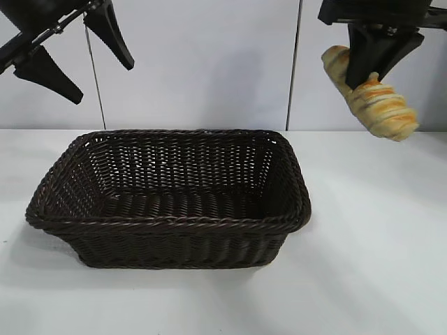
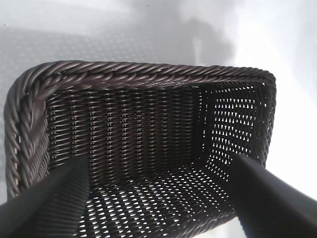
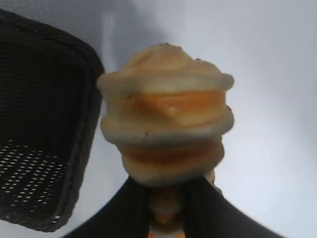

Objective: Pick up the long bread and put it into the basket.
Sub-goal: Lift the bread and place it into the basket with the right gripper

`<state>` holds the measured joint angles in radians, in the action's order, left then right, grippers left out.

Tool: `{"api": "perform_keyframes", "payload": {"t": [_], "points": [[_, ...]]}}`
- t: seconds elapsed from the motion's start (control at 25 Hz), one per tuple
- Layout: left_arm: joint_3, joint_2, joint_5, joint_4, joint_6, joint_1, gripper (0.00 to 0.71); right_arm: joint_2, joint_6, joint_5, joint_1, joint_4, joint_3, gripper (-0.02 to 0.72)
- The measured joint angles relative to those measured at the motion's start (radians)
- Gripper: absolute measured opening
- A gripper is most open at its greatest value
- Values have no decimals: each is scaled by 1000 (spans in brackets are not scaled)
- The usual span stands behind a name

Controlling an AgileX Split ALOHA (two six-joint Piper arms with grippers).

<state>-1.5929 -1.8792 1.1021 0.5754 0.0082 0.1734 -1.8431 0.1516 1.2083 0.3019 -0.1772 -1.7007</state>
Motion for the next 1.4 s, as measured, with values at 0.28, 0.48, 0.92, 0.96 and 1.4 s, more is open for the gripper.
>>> {"api": "perform_keyframes", "payload": {"t": [0.28,0.48,0.92,0.96,1.4], "points": [[0,0,1,0,0,0,565,-7,-22,-76,145,-11,0,139],[0,0,1,0,0,0,565,-58,-27,-124,215,-11,0,138],[0,0,1,0,1,0,565,-197,-47,-255,231,-86,0,138],[0,0,1,0,1,0,565,-202,-47,-256,231,-90,0,138],[0,0,1,0,16,0,565,-208,-21,-247,231,-95,0,290]]}}
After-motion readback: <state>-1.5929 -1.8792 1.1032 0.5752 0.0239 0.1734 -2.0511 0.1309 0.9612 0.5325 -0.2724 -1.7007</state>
